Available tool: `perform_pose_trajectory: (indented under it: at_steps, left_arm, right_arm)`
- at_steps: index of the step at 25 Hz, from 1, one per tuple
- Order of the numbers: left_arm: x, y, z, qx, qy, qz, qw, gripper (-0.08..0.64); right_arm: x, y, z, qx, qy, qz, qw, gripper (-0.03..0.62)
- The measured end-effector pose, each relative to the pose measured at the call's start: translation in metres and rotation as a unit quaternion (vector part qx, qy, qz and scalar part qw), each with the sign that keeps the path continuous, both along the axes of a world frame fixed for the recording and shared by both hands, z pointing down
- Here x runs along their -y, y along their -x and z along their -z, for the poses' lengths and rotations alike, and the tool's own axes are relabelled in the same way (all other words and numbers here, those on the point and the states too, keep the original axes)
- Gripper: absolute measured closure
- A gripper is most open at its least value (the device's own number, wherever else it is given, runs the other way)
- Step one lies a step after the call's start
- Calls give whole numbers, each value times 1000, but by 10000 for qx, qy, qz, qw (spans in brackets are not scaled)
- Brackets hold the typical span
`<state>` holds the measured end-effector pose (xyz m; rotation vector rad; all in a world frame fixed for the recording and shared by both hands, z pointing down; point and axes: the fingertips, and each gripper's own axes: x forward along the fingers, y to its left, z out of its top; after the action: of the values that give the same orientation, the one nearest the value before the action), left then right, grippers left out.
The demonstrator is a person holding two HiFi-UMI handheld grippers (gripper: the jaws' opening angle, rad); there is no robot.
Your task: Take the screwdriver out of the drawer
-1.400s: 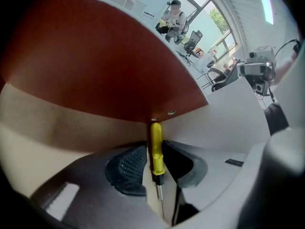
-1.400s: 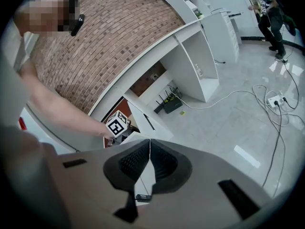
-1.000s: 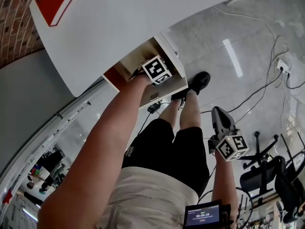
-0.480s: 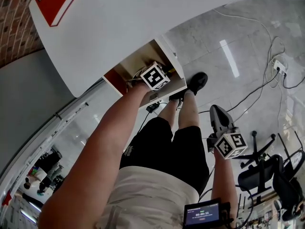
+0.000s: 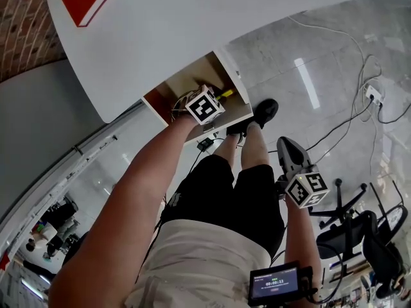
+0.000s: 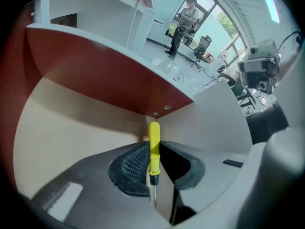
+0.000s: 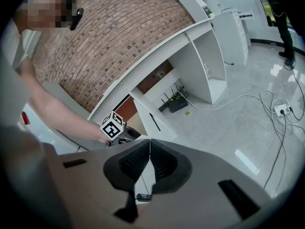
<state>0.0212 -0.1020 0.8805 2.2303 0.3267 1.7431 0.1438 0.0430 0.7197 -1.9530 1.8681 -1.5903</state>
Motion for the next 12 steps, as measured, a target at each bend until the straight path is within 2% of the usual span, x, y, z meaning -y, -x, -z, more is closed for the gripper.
perform_pose_trajectory:
  at_steps: [12]
  left_arm:
    - [7, 12, 46, -210, -234, 660, 9973, 502]
  right_arm:
    - [18, 8, 21, -49, -69, 606, 9981, 586]
